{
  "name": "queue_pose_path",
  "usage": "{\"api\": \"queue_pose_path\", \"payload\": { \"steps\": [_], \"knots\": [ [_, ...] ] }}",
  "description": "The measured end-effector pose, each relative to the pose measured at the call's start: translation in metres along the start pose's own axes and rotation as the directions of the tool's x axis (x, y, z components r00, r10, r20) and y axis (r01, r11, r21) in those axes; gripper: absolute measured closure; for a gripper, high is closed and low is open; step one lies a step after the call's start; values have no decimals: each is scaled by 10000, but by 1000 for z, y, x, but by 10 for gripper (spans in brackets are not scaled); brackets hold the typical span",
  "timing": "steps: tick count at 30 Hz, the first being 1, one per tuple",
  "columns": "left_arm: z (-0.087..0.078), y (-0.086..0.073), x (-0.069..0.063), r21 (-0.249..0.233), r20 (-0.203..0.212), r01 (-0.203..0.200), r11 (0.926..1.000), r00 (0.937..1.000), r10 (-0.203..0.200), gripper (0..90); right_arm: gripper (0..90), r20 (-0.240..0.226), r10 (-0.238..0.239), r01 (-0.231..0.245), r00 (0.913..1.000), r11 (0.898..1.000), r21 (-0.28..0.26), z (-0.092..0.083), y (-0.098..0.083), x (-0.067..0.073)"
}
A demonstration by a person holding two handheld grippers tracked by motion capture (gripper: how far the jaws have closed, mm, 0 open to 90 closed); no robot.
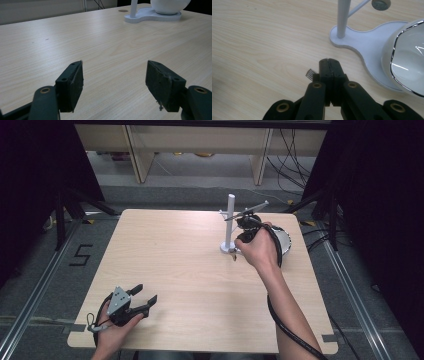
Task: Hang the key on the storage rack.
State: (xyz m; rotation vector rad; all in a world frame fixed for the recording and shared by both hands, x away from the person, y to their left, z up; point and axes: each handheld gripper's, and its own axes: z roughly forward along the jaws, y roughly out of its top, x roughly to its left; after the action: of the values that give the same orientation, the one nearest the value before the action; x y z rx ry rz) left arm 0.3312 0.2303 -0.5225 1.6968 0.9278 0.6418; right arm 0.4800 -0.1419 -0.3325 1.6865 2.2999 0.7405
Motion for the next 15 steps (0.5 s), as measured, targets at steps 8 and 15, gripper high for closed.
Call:
{"api": "queue_pose_path", "payload": {
  "steps": [8,15],
  "knots": [
    [0,0,0,12,17,33,10000,10000,-33,302,900,-119,51,-50,9999,10000,45,4,7,10],
    [0,0,0,23,1,-12,10000,10000,12,303,900,-245,-316,312,9992,9994,-158,4,14,19]
  ]
}}
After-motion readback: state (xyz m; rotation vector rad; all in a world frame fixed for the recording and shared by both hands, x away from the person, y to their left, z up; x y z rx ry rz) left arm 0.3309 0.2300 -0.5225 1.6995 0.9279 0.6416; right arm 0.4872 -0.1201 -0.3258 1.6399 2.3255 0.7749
